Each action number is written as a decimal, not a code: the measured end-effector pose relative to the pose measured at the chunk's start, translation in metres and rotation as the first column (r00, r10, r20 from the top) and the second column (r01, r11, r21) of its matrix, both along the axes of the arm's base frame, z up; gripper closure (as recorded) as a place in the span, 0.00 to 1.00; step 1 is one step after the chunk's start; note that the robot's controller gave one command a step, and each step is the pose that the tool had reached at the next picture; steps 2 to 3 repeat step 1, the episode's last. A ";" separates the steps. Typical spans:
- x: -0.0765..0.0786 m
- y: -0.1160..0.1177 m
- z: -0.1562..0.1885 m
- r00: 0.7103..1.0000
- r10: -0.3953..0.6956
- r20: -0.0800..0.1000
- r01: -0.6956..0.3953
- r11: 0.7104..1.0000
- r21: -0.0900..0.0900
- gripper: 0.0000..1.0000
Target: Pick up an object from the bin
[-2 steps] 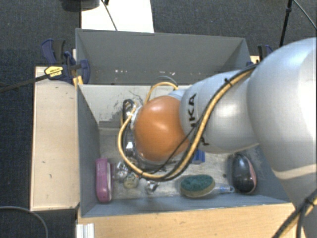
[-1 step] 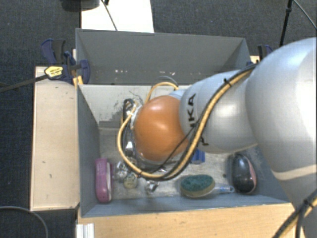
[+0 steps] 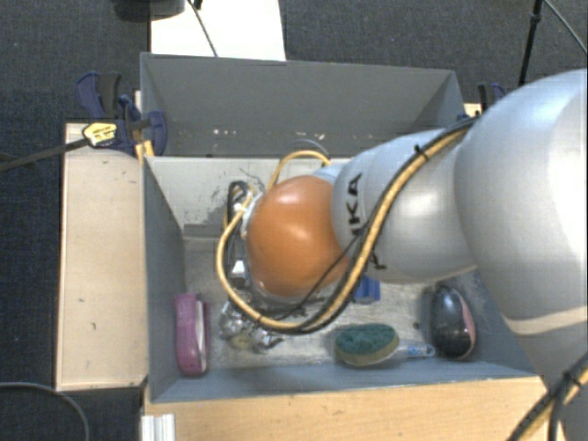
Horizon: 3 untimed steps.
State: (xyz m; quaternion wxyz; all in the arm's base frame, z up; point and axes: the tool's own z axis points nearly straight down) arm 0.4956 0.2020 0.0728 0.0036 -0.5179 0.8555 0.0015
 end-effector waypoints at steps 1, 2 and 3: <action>0.002 0.001 0.130 1.000 -0.007 0.005 0.007 1.000 -0.002 1.00; 0.002 0.001 0.130 1.000 -0.007 0.005 0.007 1.000 -0.002 1.00; 0.002 0.001 0.130 1.000 -0.007 0.005 0.007 1.000 -0.002 1.00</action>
Offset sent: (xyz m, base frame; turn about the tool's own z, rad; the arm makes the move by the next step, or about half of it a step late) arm 0.0001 -0.0001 0.1251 0.0000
